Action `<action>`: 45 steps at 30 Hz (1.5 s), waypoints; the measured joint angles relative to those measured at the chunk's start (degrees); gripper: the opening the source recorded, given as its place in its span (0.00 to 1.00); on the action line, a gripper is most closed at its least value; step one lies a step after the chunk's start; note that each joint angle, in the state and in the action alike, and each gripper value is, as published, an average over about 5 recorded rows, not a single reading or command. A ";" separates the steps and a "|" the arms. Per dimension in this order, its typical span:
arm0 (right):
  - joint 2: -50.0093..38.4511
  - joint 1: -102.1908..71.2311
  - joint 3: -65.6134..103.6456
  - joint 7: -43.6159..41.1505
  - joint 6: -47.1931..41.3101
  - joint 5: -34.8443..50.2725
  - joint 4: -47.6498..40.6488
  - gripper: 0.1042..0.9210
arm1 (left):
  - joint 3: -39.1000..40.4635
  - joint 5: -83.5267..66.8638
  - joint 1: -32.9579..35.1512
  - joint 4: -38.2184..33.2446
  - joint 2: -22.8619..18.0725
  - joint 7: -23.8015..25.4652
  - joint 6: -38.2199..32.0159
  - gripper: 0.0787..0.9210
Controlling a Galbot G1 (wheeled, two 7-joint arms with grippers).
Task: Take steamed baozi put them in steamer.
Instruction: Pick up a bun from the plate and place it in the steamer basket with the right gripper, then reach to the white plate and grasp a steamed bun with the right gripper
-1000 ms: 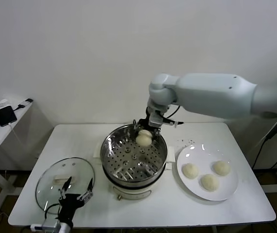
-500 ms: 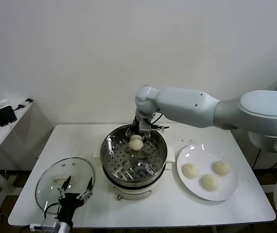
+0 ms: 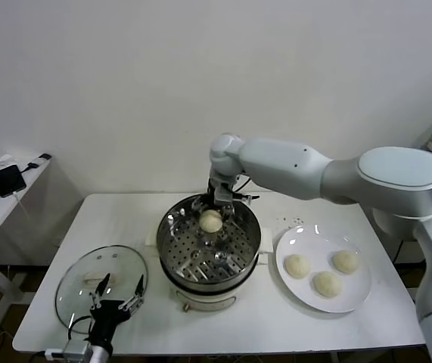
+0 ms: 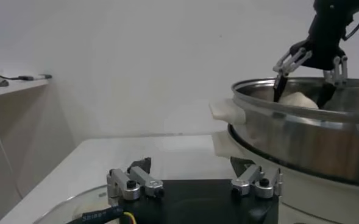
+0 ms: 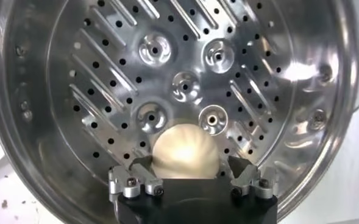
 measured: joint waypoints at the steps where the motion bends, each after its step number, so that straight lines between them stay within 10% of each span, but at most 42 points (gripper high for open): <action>1: -0.42 0.94 -0.47 -0.48 -0.24 1.43 0.68 0.88 | 0.02 0.02 0.04 -0.07 0.01 0.03 0.01 0.88; 20: -24.36 23.68 -24.74 -4.45 -21.83 28.47 19.91 0.88 | 0.00 0.10 0.11 -0.90 0.09 0.08 0.12 0.88; 45: -36.70 2.73 -19.39 10.81 -54.25 36.33 25.91 0.88 | -0.20 0.62 1.81 -2.18 -1.21 0.00 0.05 0.88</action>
